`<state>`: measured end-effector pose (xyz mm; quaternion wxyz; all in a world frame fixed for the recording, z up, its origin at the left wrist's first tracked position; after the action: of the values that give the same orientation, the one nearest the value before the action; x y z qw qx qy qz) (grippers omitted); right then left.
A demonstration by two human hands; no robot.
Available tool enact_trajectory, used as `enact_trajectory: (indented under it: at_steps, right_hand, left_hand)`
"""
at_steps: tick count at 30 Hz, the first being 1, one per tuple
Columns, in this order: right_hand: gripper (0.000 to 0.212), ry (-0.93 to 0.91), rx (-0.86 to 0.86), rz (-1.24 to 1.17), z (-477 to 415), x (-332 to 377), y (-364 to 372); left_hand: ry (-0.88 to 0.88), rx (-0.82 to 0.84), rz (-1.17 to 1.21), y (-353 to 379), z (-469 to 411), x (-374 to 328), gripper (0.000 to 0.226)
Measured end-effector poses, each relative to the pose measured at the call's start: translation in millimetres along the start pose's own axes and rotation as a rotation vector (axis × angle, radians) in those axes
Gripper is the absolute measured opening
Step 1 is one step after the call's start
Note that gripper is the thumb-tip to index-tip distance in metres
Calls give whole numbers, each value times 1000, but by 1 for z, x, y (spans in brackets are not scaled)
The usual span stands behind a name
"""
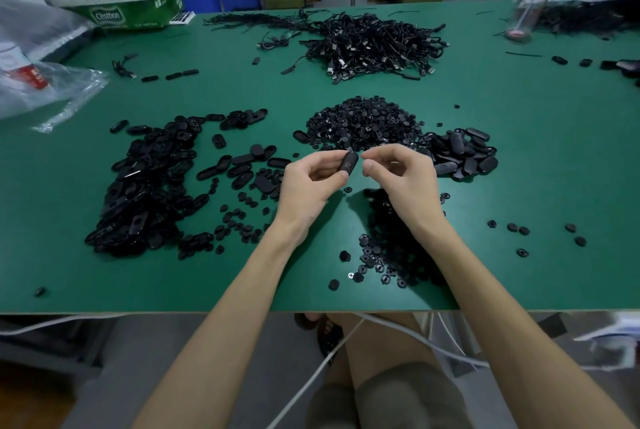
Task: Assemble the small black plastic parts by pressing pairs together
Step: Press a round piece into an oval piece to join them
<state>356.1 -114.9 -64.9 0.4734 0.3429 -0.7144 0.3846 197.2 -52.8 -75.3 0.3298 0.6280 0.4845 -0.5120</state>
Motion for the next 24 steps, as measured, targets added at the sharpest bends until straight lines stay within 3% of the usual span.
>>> enact_trajectory:
  at_steps: [14, 24]
  right_hand:
    - [18, -3, 113, -123, 1, 0, 0]
    - [12, 39, 72, -124, 1, 0, 2]
  left_hand:
    - [-15, -24, 55, 0, 0, 3, 30]
    - [7, 9, 43, 0, 0, 6, 28]
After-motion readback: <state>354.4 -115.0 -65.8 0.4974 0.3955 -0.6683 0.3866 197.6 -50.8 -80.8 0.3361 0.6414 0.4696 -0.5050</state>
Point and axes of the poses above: each hand's wrist, its own z-axis away from the middle knuckle, its own y-axis out of the palm, x = y × z, the point moved 1 cm from there along -z, towards the middle knuckle, and after that the axes turned 3 degrees about y, right-handed, at the moved point
